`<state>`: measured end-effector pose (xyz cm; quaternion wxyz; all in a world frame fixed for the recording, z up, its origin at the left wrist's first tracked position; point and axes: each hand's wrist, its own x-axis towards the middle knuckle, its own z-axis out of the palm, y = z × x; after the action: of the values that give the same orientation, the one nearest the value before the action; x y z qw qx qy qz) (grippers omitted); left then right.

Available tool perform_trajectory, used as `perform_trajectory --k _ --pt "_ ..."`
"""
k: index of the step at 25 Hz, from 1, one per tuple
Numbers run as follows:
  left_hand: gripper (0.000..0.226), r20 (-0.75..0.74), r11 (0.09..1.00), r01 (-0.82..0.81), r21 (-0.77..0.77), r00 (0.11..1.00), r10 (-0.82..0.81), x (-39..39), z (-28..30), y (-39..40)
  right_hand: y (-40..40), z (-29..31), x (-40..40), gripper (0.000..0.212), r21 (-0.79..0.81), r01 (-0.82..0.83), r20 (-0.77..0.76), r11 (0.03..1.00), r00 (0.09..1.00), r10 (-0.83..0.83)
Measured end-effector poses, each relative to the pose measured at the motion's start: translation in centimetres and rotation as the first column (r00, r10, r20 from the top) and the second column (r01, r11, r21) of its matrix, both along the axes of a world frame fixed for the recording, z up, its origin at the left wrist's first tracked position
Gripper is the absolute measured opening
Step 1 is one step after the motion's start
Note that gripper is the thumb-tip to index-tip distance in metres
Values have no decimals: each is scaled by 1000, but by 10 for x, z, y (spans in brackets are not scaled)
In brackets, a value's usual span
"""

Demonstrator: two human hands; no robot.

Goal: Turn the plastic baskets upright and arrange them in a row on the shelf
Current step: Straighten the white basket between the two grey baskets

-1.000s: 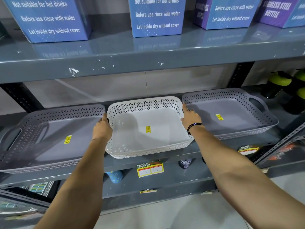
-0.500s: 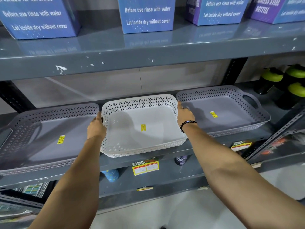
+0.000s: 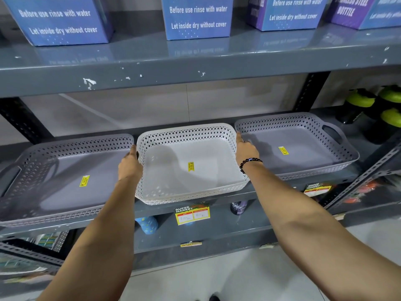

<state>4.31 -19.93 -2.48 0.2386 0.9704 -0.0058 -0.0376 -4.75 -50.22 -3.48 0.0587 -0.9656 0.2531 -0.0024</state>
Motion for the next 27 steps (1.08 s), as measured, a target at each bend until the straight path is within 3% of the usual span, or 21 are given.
perform_trajectory --k 27 --pt "66 23 1000 3 6 1000 -3 2 1 -2 -1 1 -1 68 18 16 42 1000 999 -16"
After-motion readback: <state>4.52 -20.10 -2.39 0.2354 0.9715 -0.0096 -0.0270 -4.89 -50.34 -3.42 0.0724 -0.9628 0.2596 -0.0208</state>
